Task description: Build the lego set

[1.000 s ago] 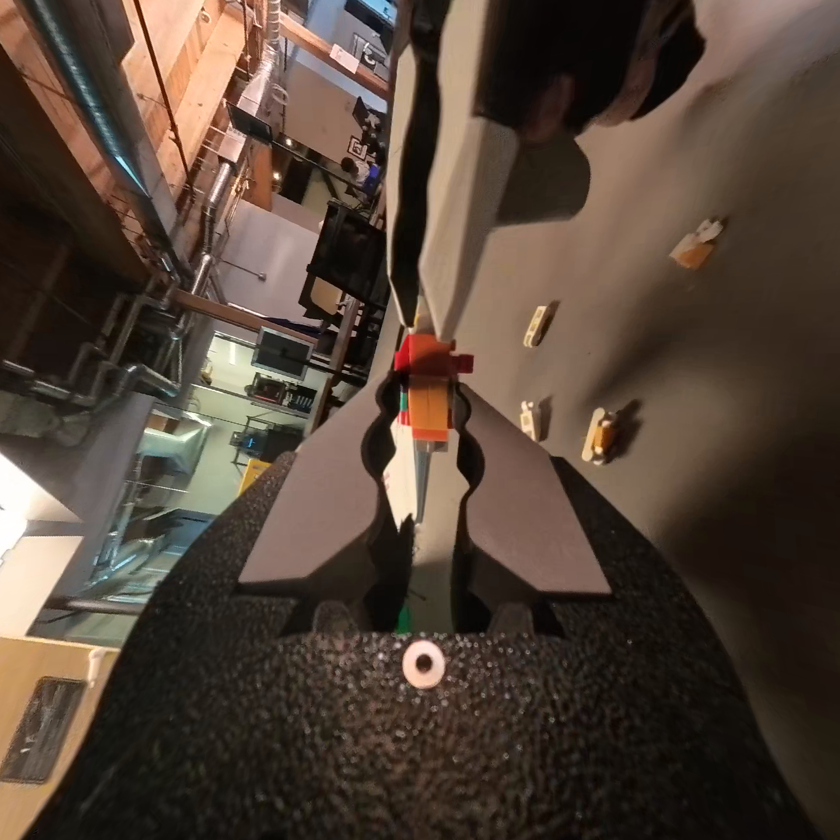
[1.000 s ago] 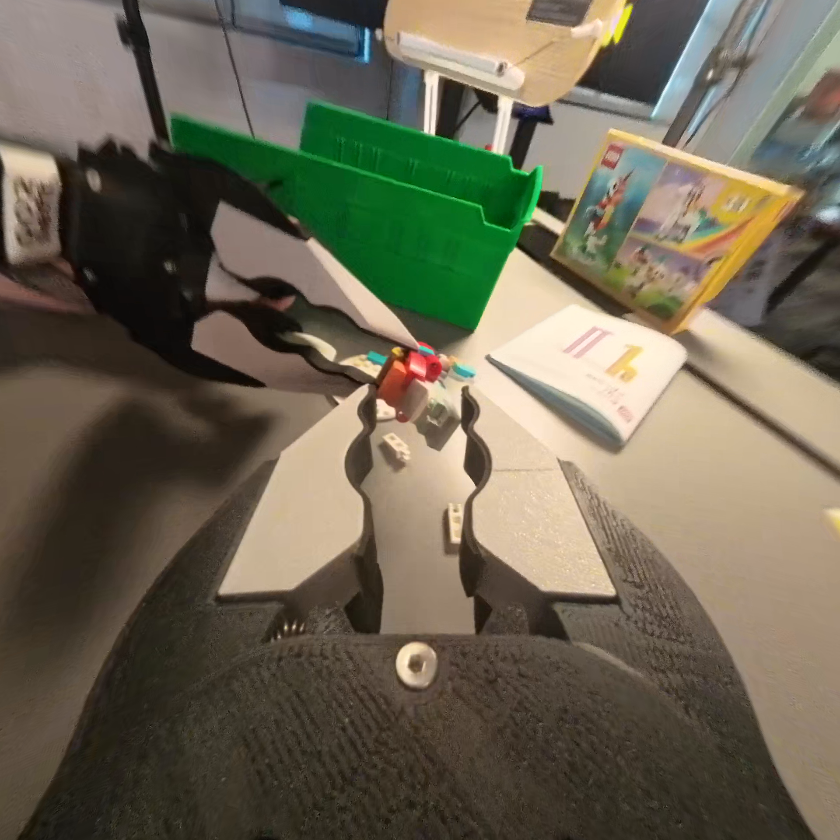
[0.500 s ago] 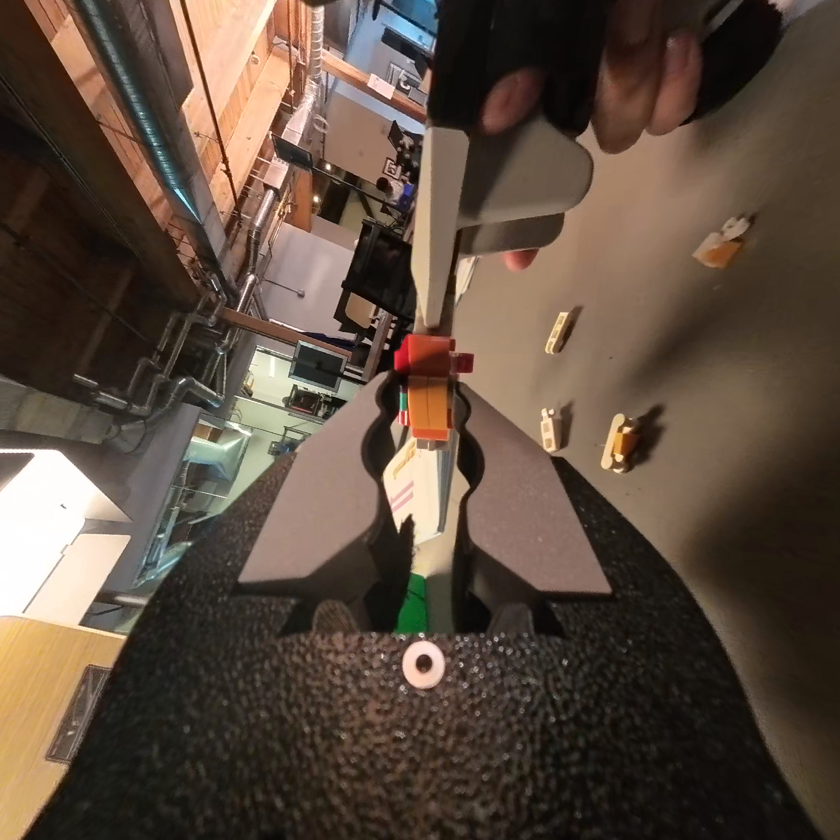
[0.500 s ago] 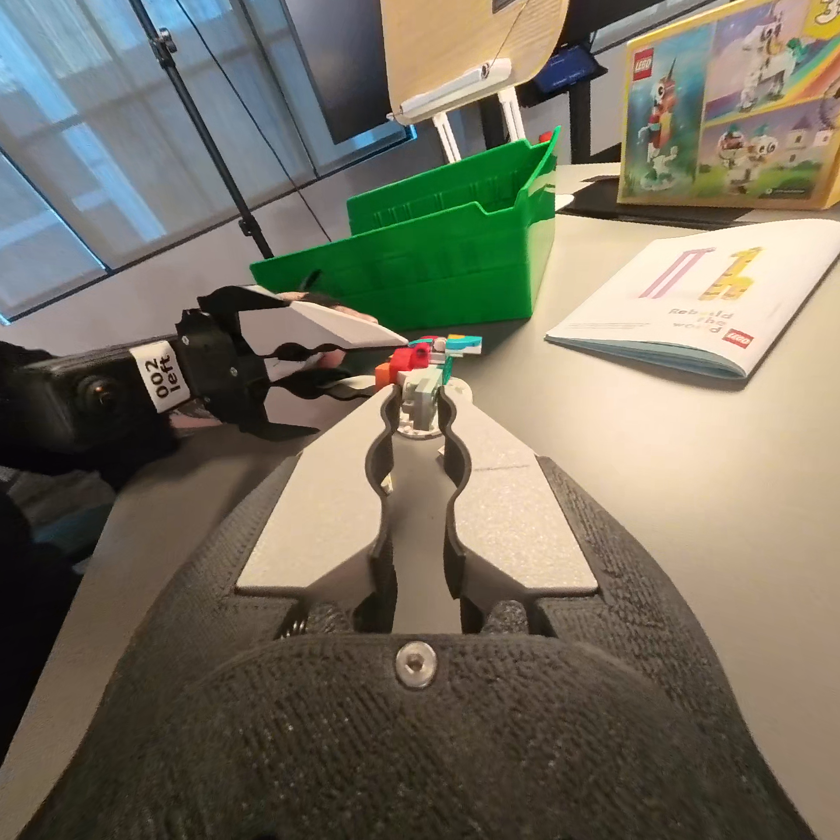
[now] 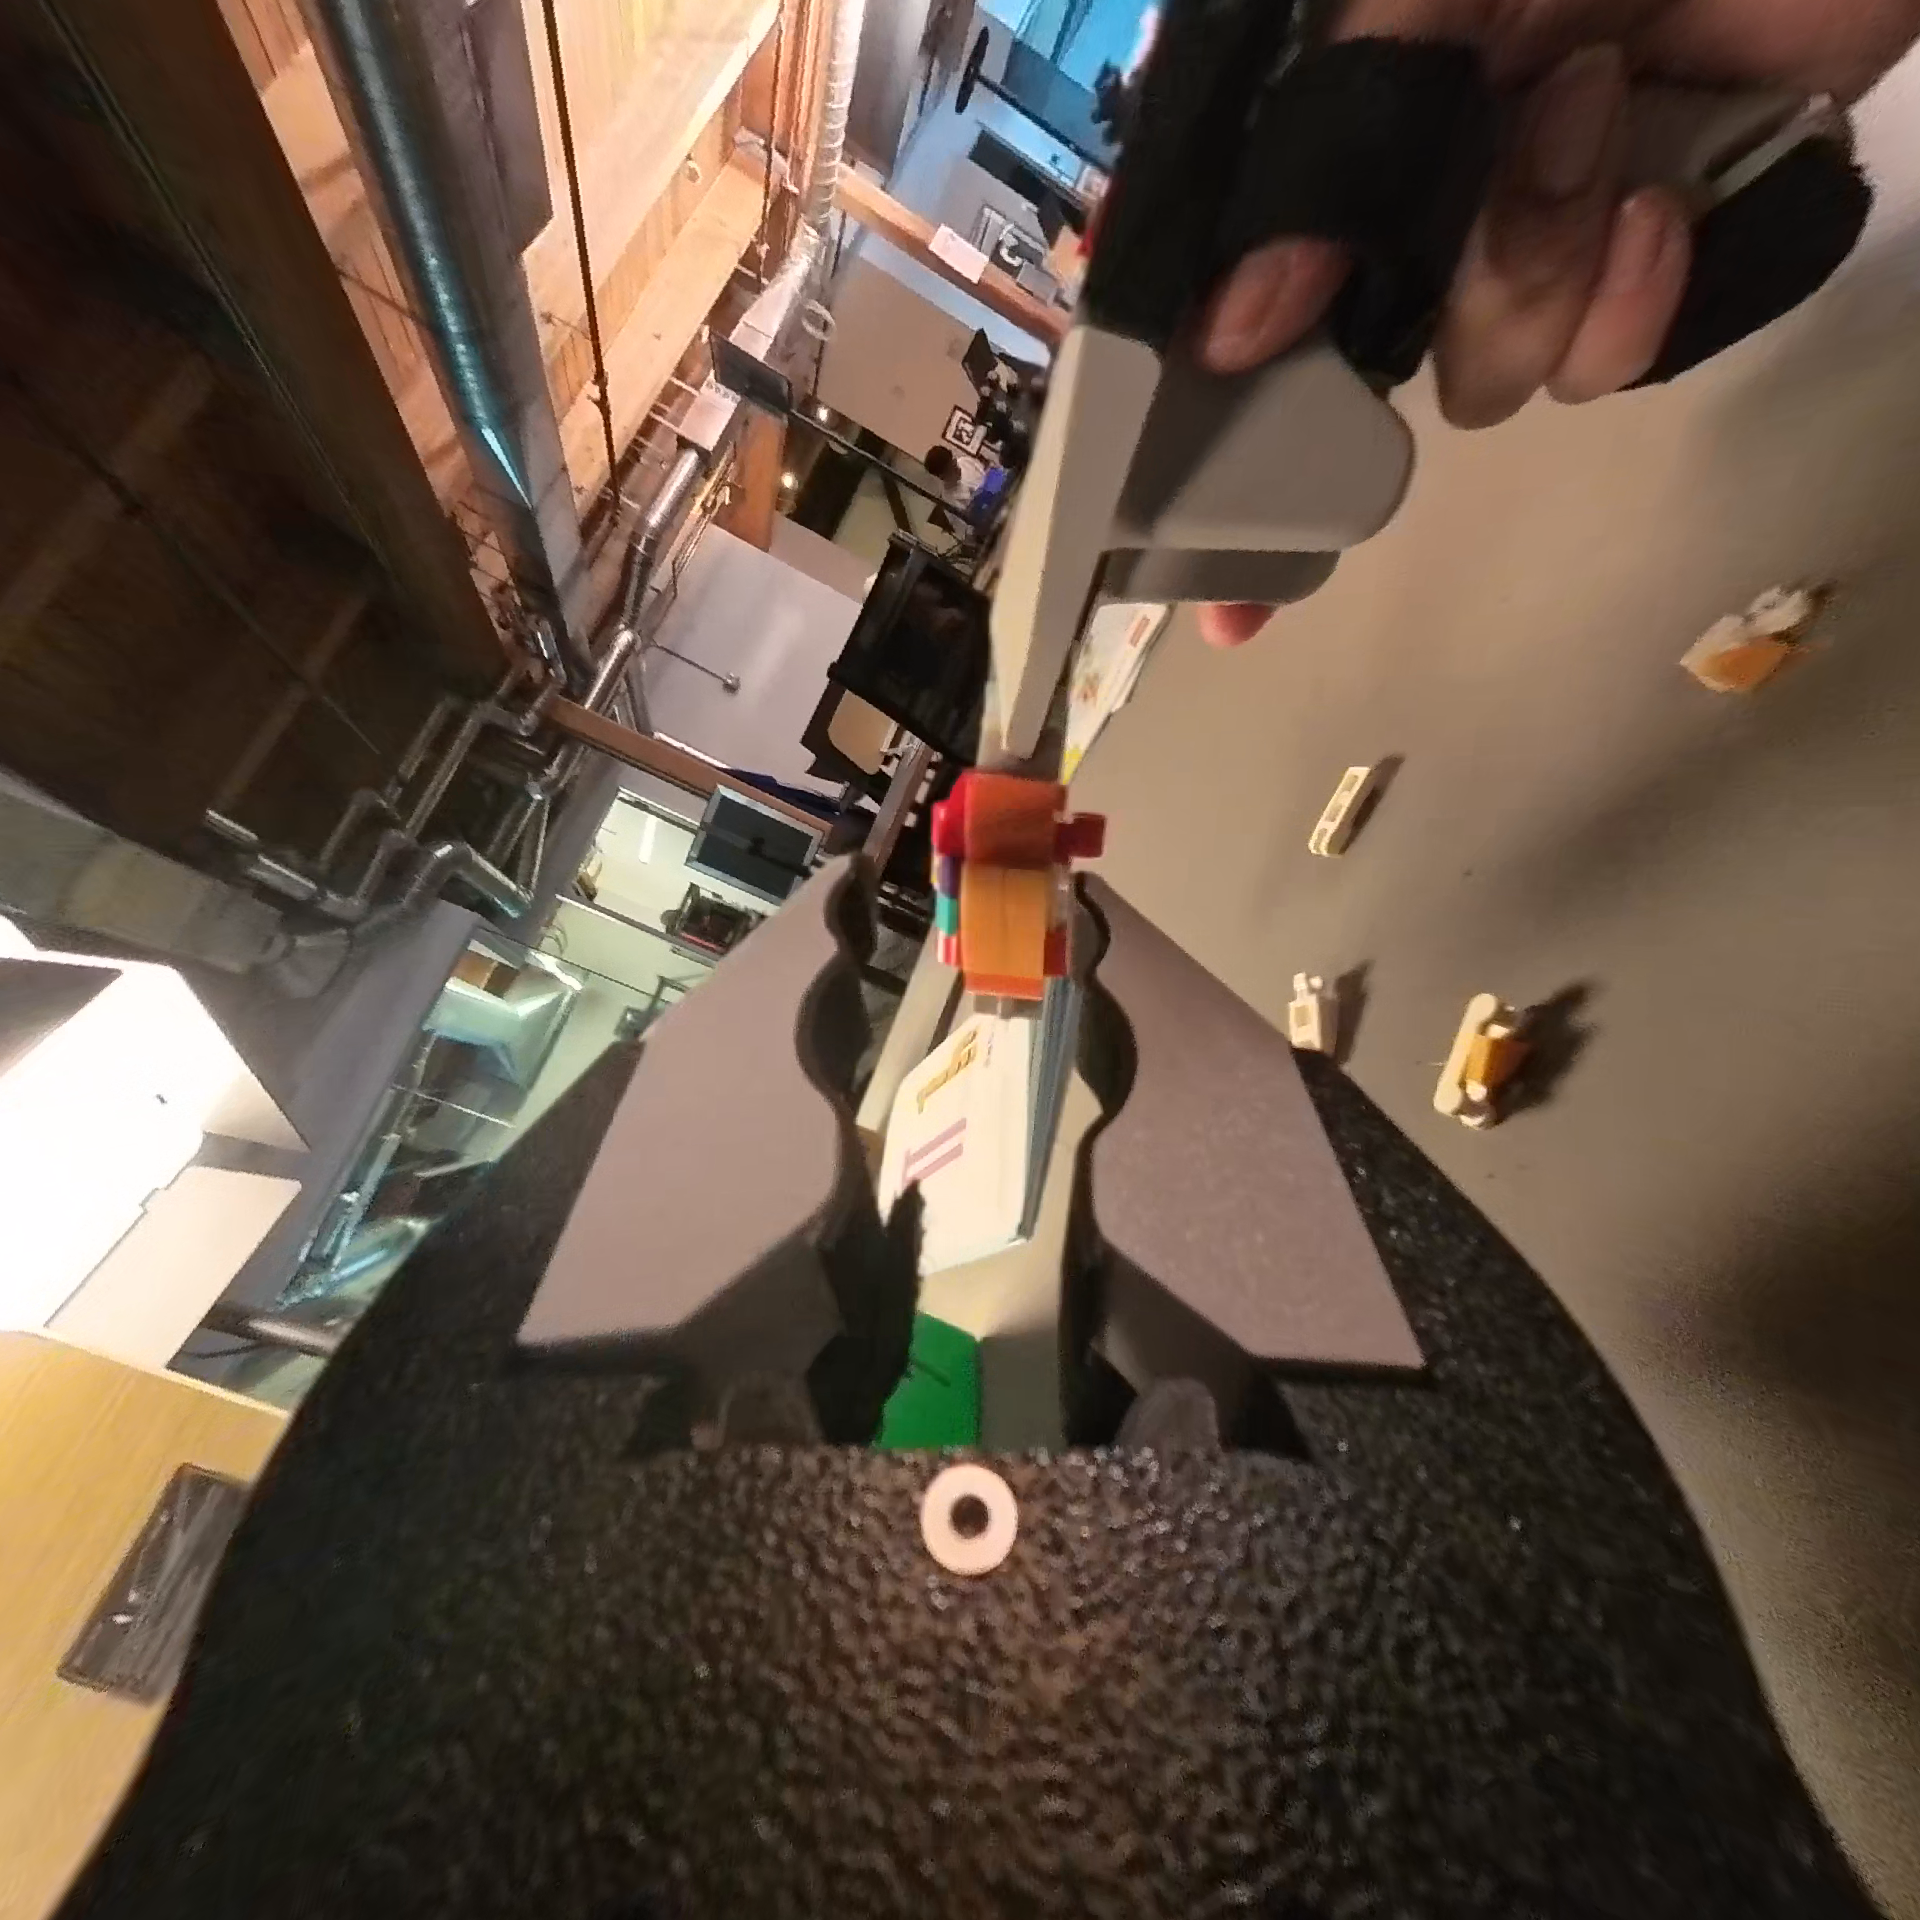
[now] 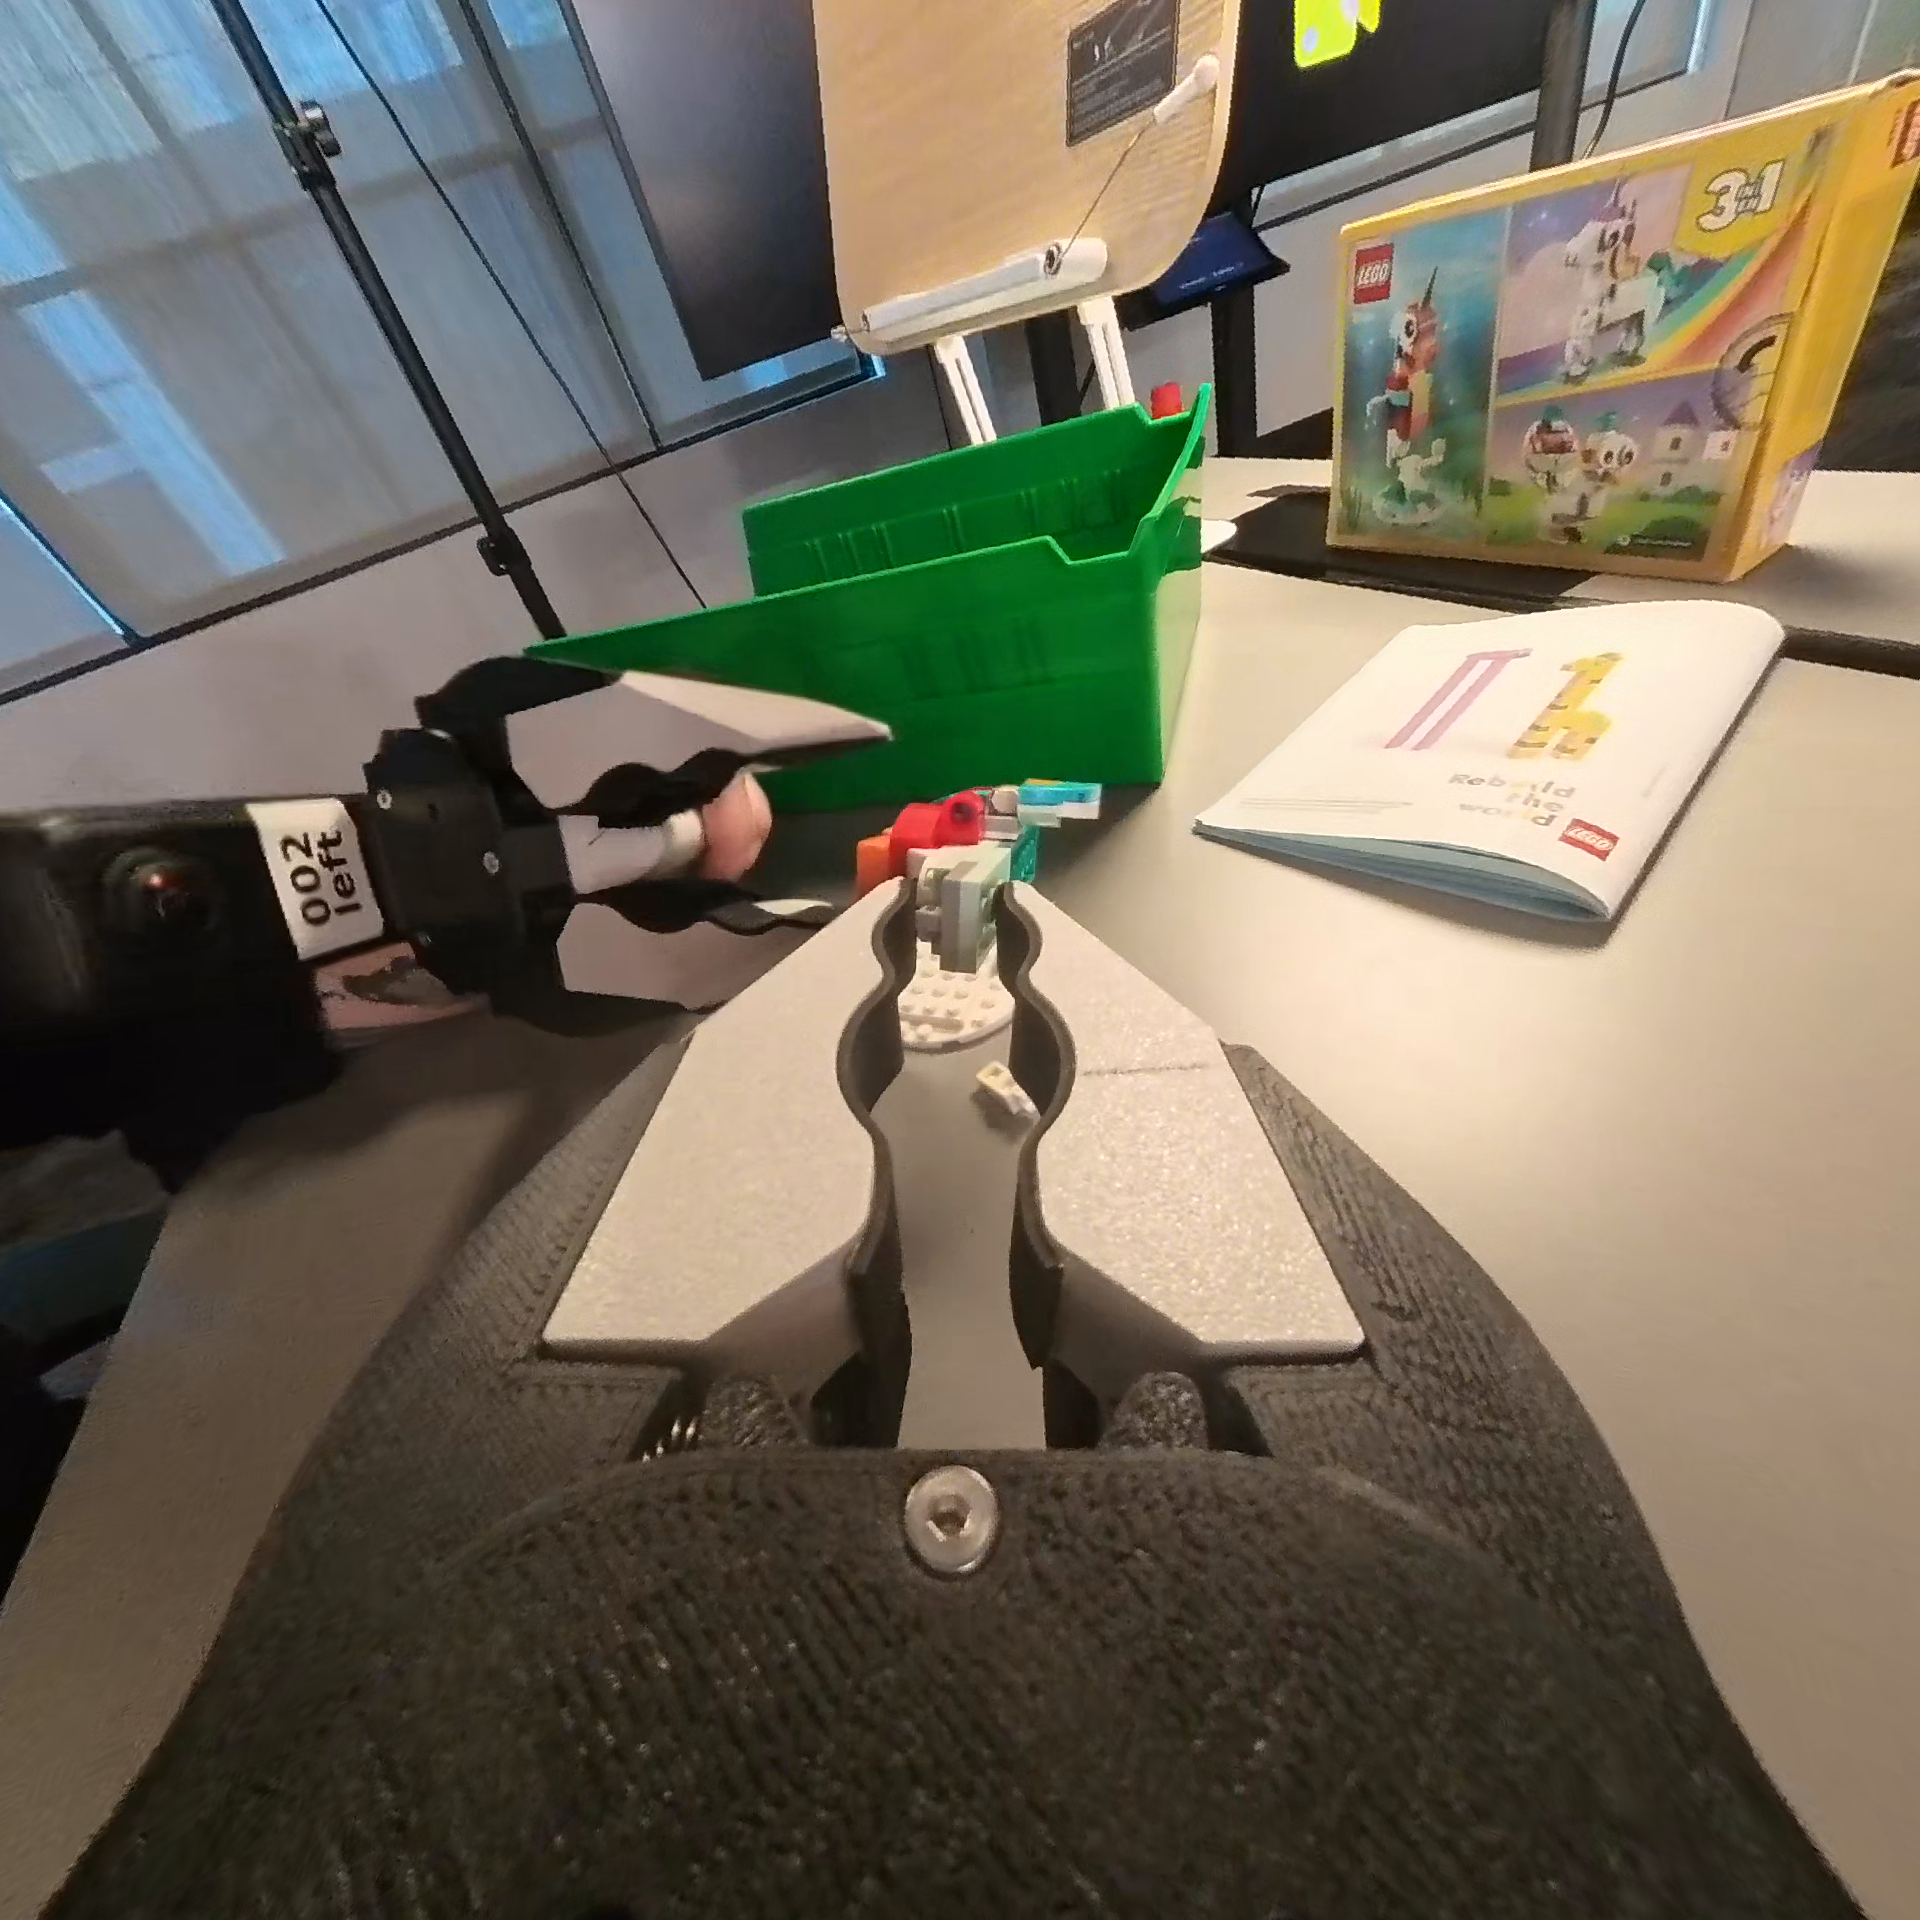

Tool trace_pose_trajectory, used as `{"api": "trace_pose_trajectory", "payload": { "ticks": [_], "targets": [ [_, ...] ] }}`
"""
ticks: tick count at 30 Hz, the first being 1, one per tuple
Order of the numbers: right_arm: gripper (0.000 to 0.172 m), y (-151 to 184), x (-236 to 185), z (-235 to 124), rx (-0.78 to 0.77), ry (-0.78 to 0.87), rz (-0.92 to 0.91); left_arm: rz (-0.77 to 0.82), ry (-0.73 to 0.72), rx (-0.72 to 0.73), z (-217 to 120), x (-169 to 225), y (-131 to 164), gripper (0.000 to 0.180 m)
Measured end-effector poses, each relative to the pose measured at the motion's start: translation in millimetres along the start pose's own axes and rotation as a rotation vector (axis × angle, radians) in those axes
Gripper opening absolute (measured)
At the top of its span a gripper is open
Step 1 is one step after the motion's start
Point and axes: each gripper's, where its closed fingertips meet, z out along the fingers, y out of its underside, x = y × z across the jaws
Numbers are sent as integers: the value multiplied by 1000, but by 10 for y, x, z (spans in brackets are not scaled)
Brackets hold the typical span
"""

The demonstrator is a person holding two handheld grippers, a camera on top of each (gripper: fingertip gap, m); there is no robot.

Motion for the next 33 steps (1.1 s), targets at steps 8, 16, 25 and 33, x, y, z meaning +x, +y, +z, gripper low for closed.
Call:
{"api": "trace_pose_trajectory", "payload": {
  "ticks": [8,16,25,33],
  "targets": [
    [13,11,-9,32,-4,22,14,73,-2,14,5,62,-105,19],
    [12,45,1,54,-24,58,-12,215,-24,-57,56,99,-65,19],
    [12,39,79,63,-9,153,-26,141,-3,-137,108,75,-8,16],
    [12,88,160,79,-16,267,-58,39,35,-145,144,125,80,12]
  ]
}}
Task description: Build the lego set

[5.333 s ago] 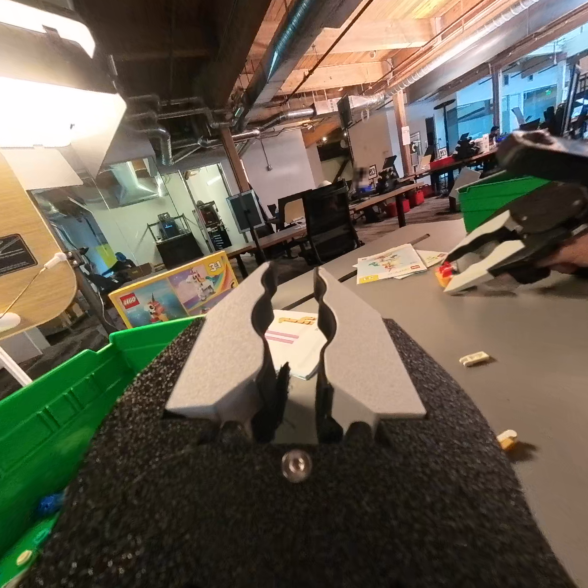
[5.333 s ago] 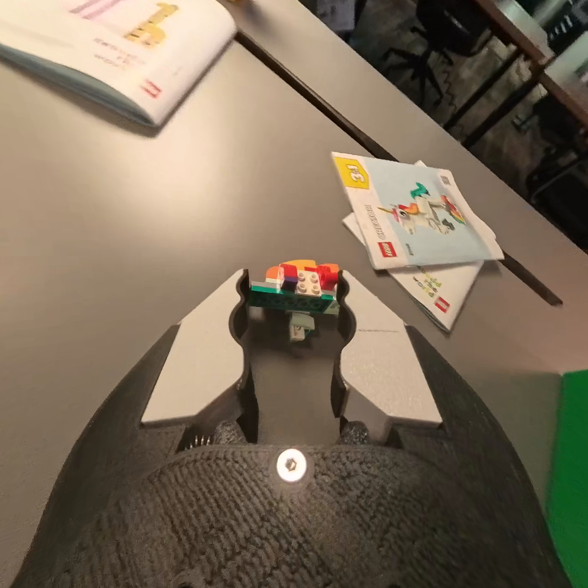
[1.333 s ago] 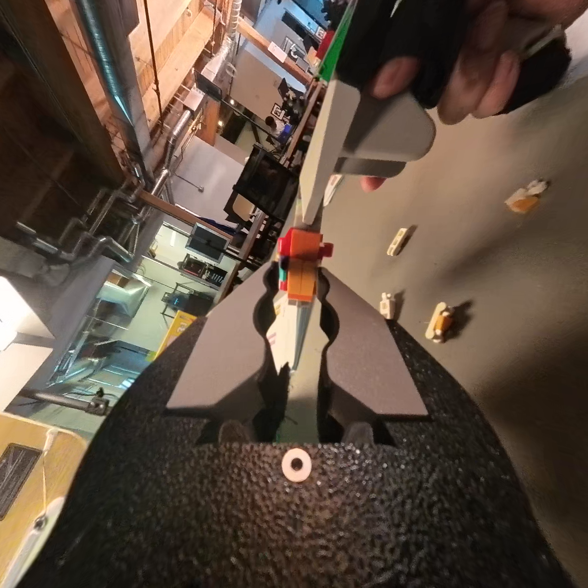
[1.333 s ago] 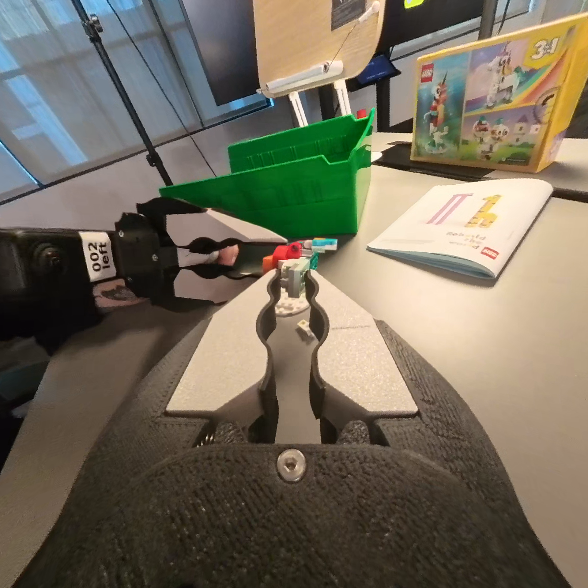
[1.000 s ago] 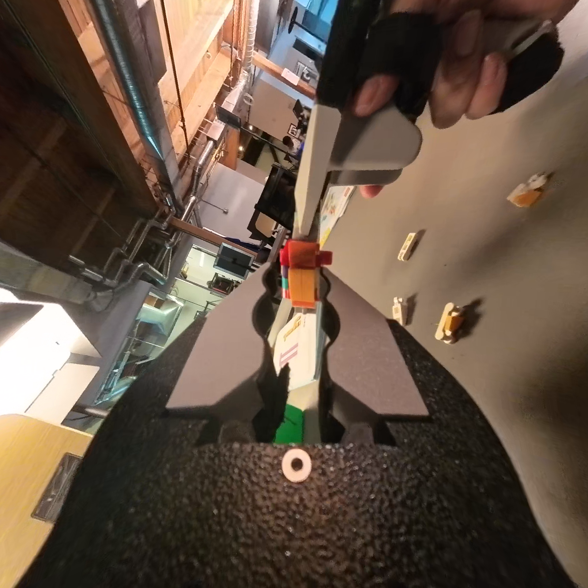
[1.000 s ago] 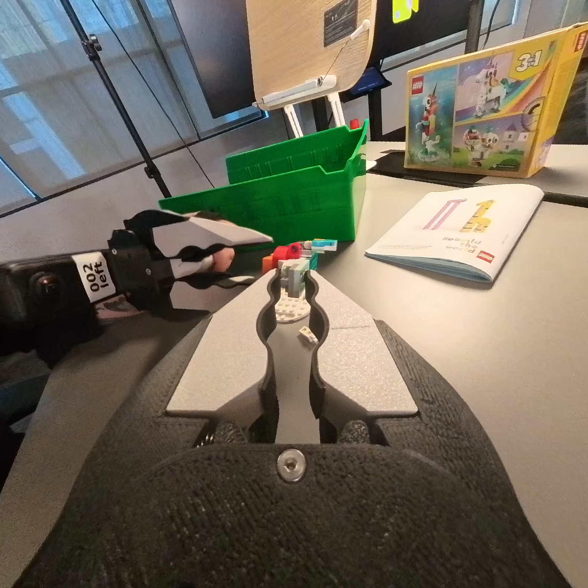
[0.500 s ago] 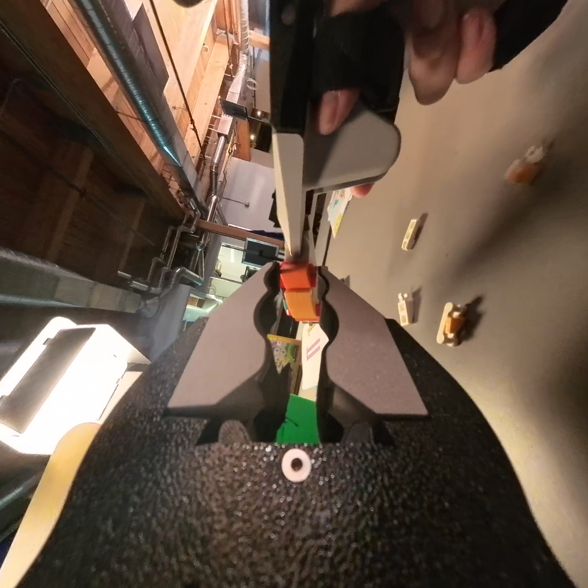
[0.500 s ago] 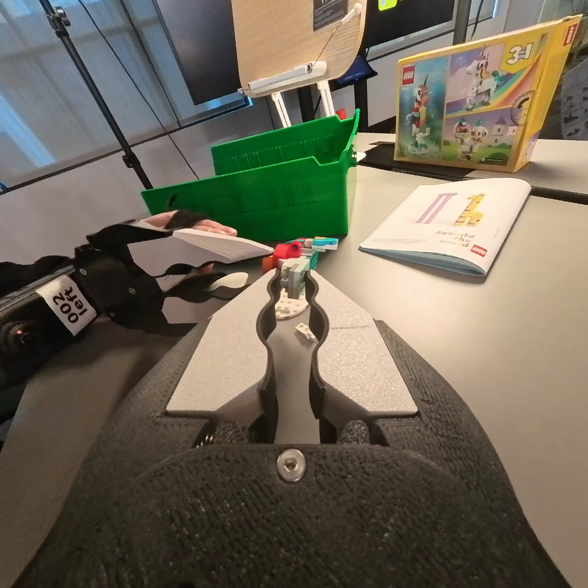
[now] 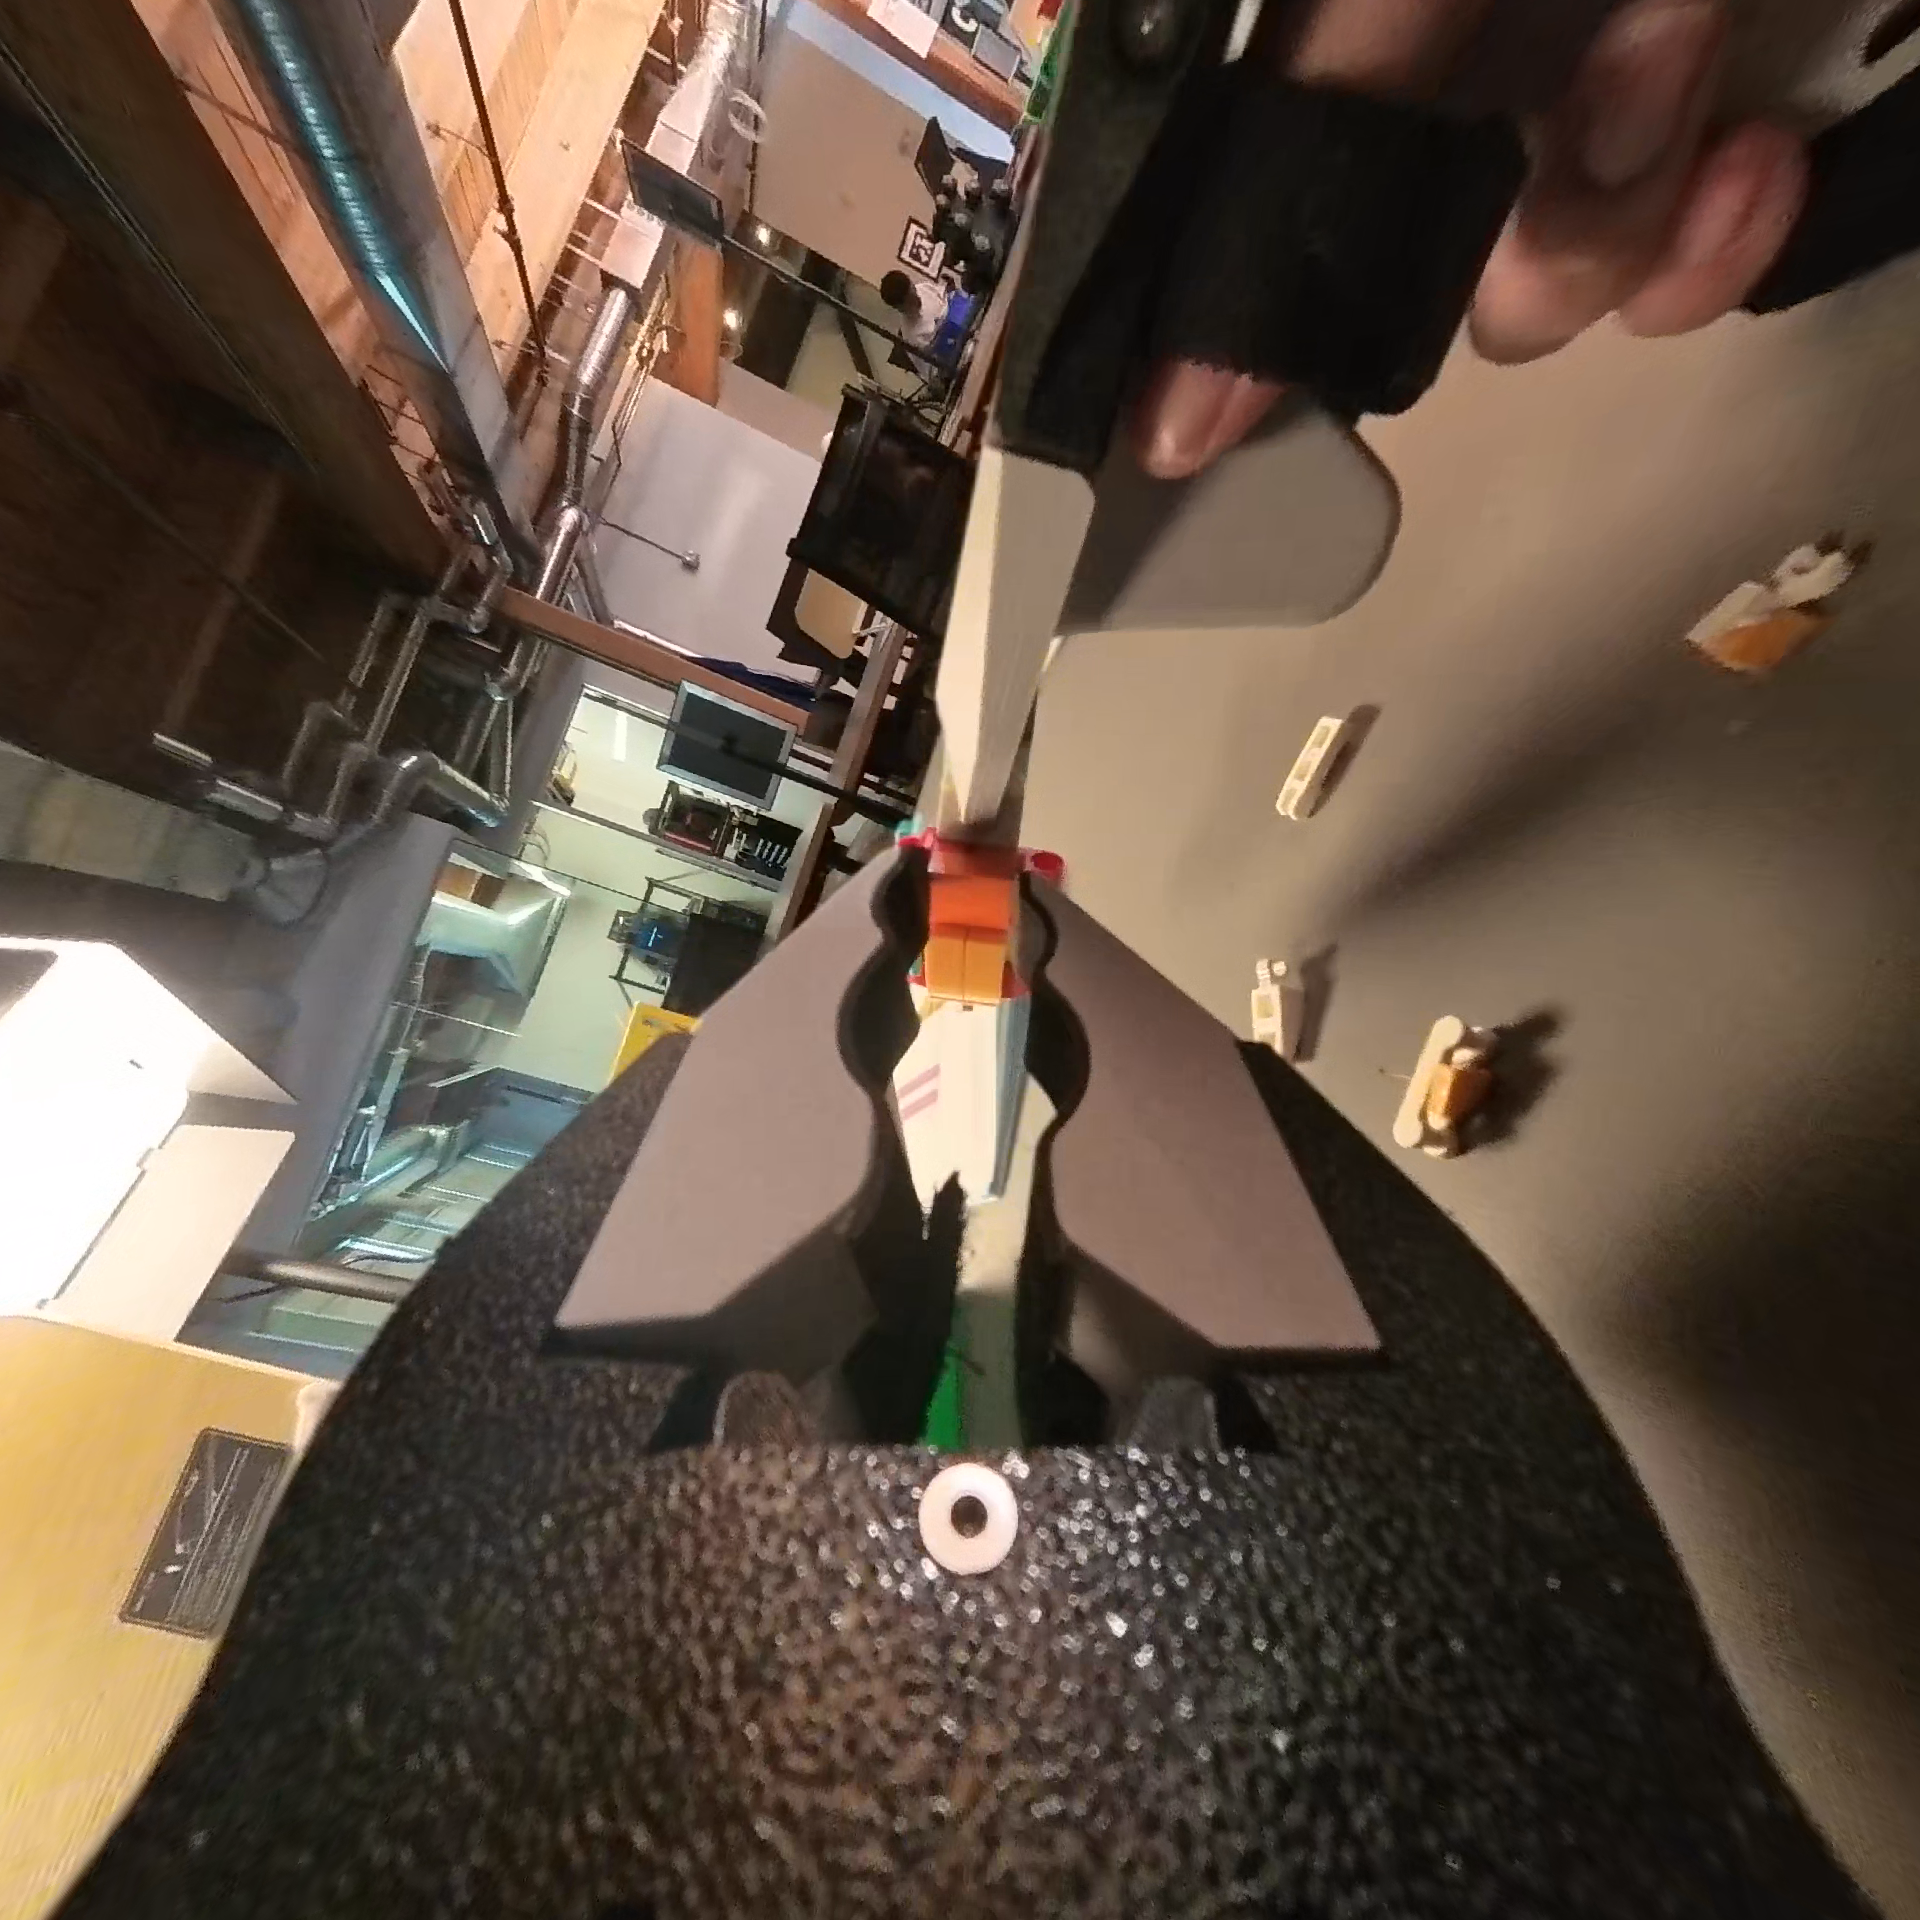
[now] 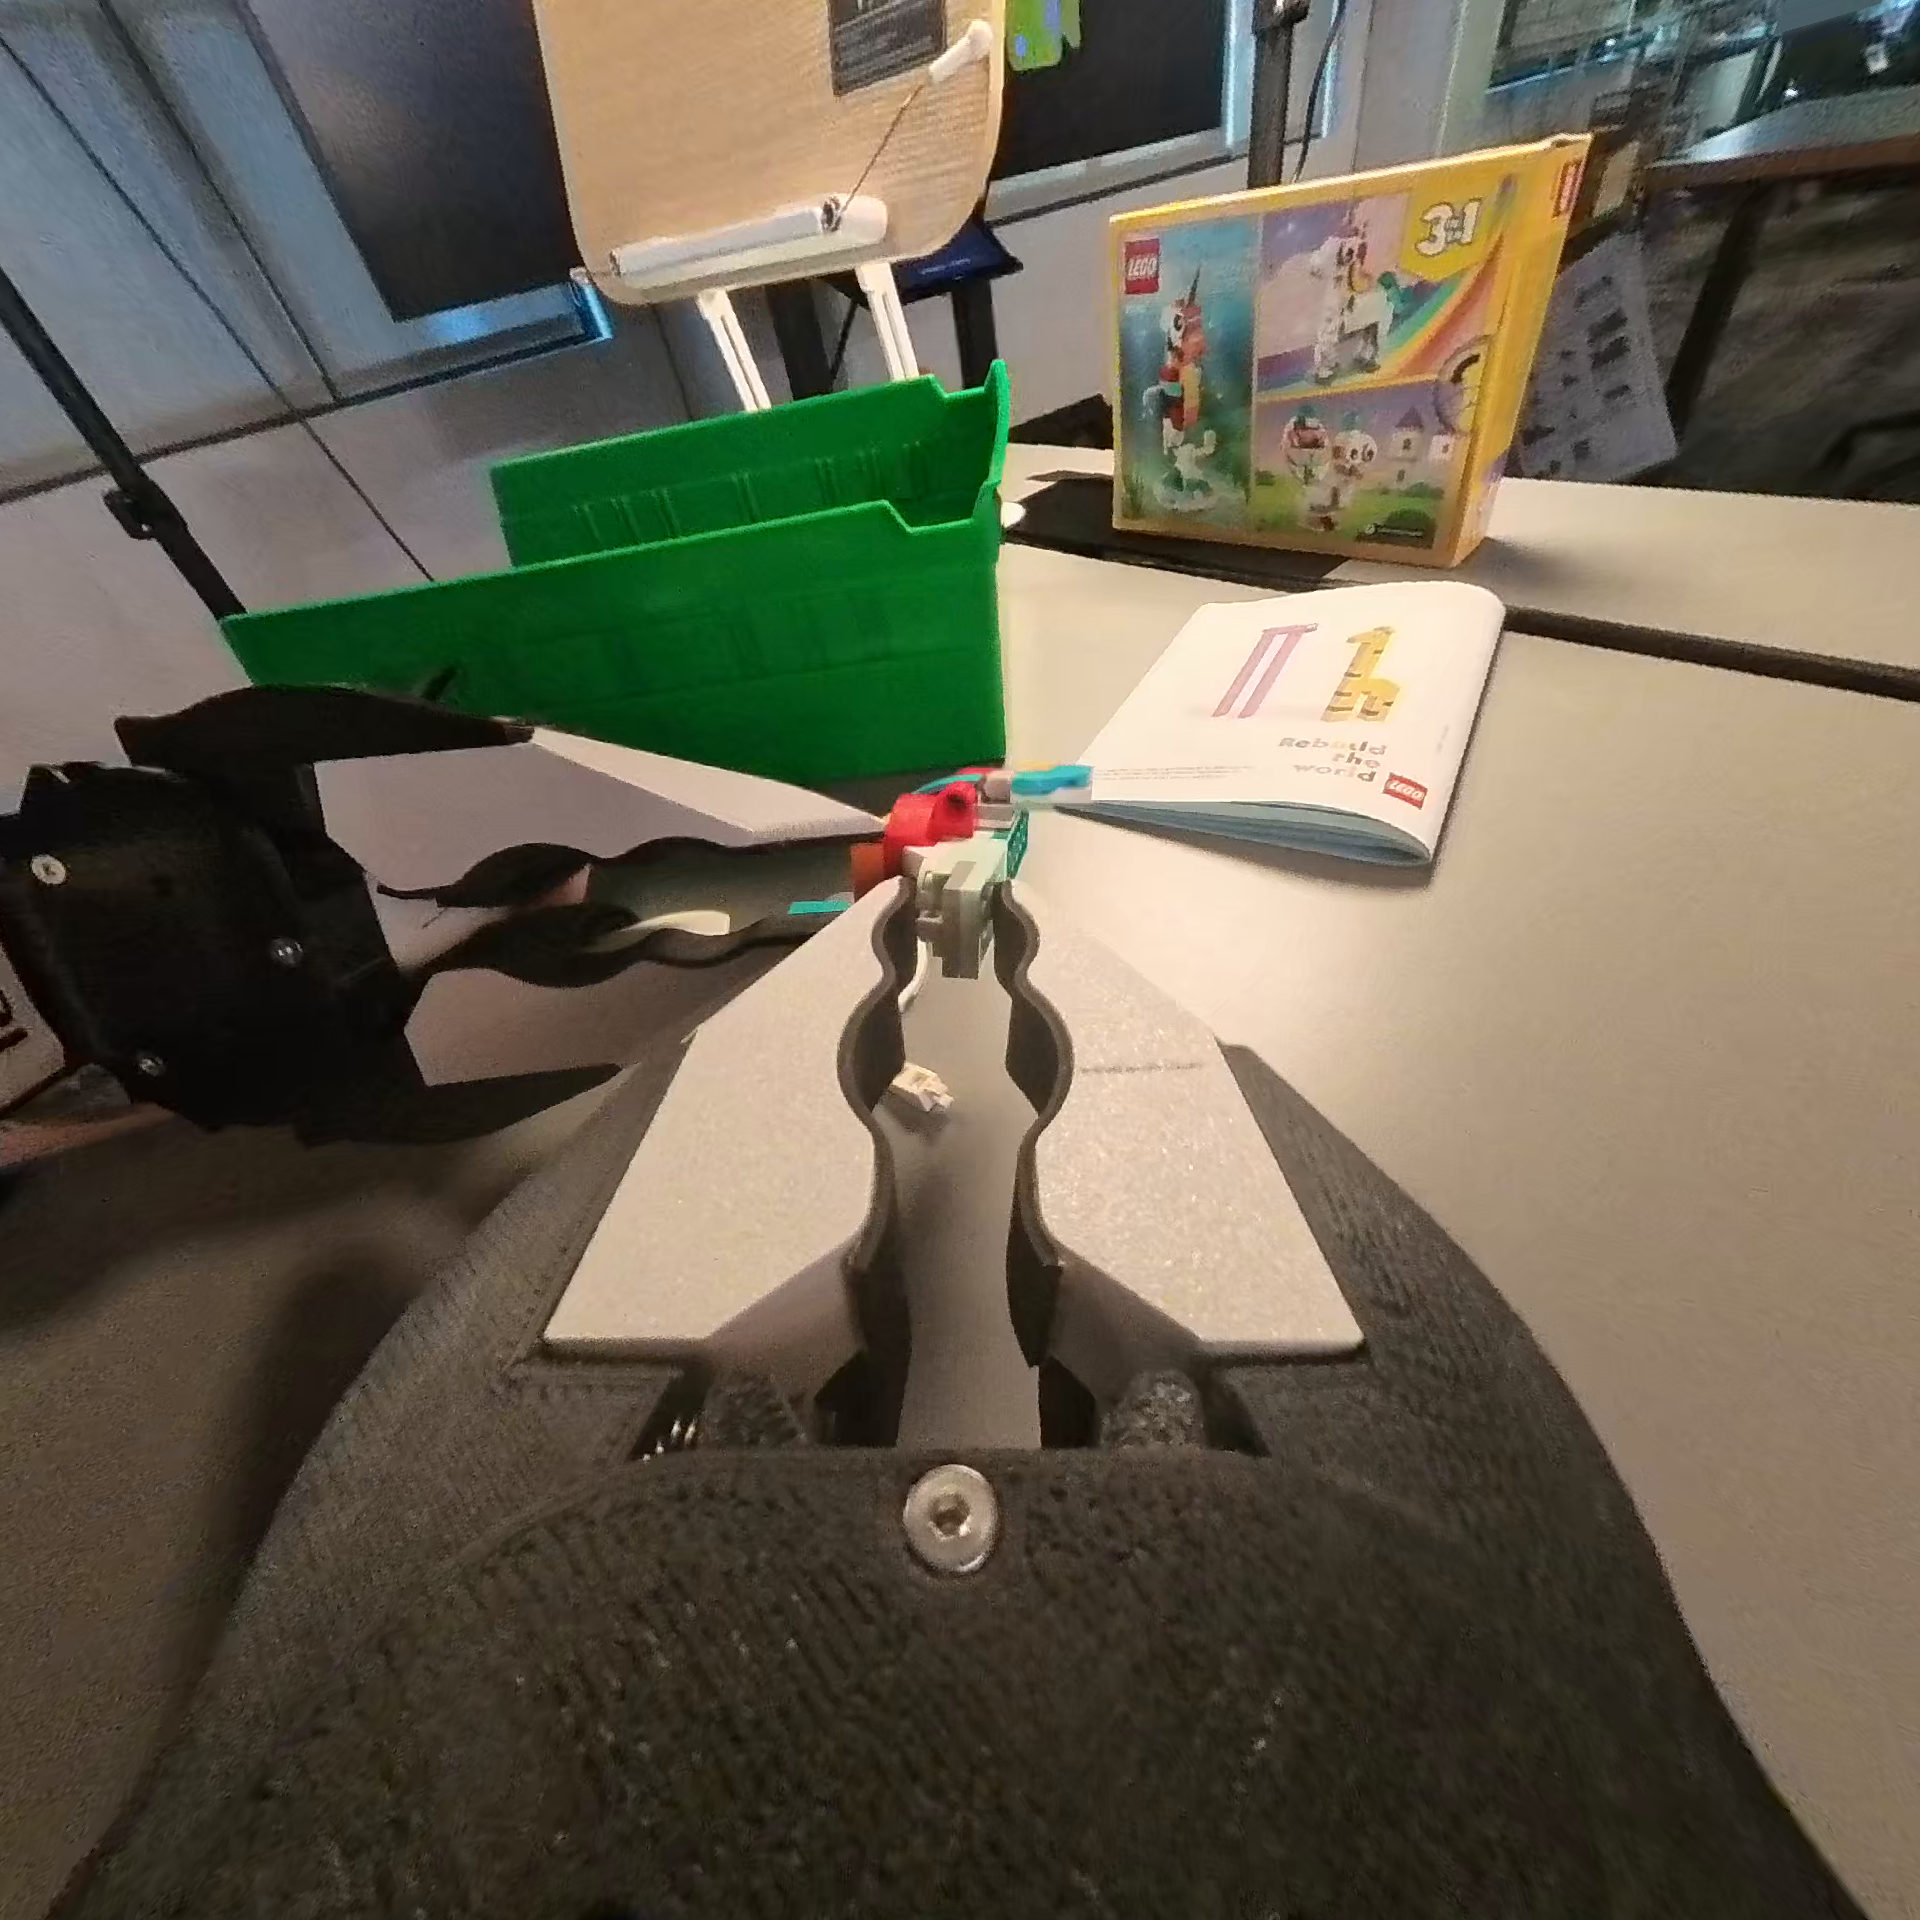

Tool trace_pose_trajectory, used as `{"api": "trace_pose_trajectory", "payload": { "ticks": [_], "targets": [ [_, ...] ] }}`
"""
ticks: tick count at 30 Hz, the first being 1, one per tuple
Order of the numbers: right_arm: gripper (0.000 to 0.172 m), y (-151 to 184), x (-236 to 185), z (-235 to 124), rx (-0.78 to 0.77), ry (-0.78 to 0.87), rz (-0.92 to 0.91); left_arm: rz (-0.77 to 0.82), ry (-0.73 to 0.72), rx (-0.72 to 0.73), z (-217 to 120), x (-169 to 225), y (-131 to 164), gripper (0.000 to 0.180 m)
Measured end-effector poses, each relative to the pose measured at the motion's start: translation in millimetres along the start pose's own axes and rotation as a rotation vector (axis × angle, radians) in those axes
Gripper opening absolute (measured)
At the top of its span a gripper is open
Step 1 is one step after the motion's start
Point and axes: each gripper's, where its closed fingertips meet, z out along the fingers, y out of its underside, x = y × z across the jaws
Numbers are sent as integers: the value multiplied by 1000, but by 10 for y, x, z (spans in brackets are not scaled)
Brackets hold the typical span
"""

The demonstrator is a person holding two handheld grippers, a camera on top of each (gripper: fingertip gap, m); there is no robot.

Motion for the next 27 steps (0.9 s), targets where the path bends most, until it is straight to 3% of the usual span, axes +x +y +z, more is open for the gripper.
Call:
{"api": "trace_pose_trajectory", "payload": {
  "ticks": [8,10,13,18,23,27],
  "targets": [
    [12,29,14,21,-11,84,6,-40,7,-17,-53,4,63,12],
    [11,-66,490,-209,51,301,18,-59,-25,-48,-158,-78,177,12],
    [11,-16,706,-418,75,267,184,-218,-17,-69,-288,-111,337,13],
    [12,-25,445,-259,49,148,135,-358,-23,25,-236,-187,194,13],
    [12,-21,491,-304,59,106,236,-649,24,243,-382,-352,55,13],
    [12,215,426,-254,-102,33,334,-809,73,432,-515,-474,-105,13]
  ]
}}
